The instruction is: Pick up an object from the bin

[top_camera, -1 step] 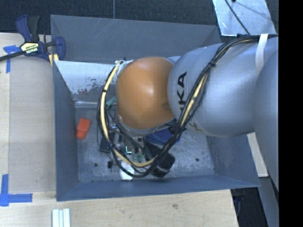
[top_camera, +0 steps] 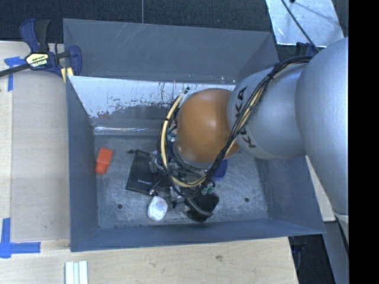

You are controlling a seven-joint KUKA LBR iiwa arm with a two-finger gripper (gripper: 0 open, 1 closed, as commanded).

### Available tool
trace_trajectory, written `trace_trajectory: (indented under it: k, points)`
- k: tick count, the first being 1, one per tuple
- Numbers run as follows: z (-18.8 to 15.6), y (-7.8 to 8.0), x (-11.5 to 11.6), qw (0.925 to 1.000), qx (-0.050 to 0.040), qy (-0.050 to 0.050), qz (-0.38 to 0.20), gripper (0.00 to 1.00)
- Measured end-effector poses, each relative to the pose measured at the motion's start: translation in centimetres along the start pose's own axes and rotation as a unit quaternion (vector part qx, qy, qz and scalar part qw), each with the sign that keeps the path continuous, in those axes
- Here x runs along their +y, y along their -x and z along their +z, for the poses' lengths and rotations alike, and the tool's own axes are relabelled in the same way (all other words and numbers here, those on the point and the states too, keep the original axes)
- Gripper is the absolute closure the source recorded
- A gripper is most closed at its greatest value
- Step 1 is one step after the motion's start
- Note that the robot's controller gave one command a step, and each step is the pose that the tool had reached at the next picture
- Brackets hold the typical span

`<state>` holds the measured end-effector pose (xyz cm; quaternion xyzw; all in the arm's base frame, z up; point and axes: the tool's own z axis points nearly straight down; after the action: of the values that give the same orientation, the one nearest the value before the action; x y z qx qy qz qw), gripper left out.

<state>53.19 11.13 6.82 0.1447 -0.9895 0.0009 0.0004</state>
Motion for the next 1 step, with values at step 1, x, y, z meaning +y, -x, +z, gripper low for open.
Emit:
trace_trajectory:
  k: [1]
  points:
    - [-0.28,0.20,0.34,1.0000,-0.0030,0.002,-0.001,1.00]
